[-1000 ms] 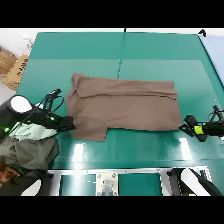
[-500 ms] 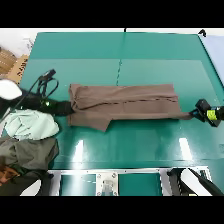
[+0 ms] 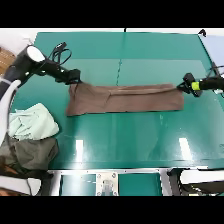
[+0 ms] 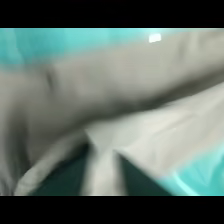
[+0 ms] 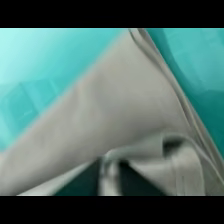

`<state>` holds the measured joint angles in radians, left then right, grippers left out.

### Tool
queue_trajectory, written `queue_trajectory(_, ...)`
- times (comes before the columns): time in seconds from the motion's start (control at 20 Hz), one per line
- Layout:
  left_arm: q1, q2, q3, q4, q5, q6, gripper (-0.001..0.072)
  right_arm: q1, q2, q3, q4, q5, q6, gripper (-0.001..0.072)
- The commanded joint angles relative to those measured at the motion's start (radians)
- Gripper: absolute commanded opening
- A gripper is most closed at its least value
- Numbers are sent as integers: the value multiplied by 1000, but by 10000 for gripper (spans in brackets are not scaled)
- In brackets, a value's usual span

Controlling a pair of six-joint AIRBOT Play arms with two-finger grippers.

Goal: Fold the shirts.

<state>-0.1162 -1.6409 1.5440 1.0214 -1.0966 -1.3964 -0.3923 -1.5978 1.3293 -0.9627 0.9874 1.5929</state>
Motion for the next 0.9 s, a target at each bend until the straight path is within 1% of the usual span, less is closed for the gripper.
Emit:
queue_trajectory(0.0,4,-140,110,-1,193,14,720,38,-220,226,39,-35,-6,305)
queue_trajectory(0.05,11,-139,113,13,234,9,718,27,-245,276,39,-11,-35,306)
queue_trajectory(0.1,26,-137,126,14,229,9,717,6,-250,306,32,21,-67,321)
queue_trajectory(0.2,68,-135,167,31,126,5,717,-61,-249,338,0,113,-119,439)
queue_trajectory(0.25,89,-135,180,32,68,-13,716,-100,-250,338,-15,171,-143,521)
queue_trajectory(0.3,108,-135,187,31,13,-48,716,-134,-254,334,-26,233,-167,540)
queue_trajectory(0.35,121,-135,187,30,-34,-79,714,-167,-263,324,-24,293,-200,540)
queue_trajectory(0.4,128,-136,187,31,-82,-93,565,-189,-274,310,-24,335,-237,540)
queue_trajectory(0.45,130,-136,187,28,-115,-84,215,-204,-287,292,-23,372,-280,540)
queue_trajectory(0.5,129,-136,187,18,-141,-51,28,-210,-305,277,-17,396,-303,541)
queue_trajectory(0.65,99,-136,187,10,-154,-40,18,-201,-388,272,51,454,-369,541)
queue_trajectory(0.75,67,-136,187,8,-150,-35,18,-182,-442,272,126,464,-392,540)
queue_trajectory(0.8,46,-136,187,7,-147,-35,18,-169,-460,272,137,464,-402,540)
queue_trajectory(0.85,24,-136,187,7,-149,-35,18,-152,-475,272,137,464,-401,516)
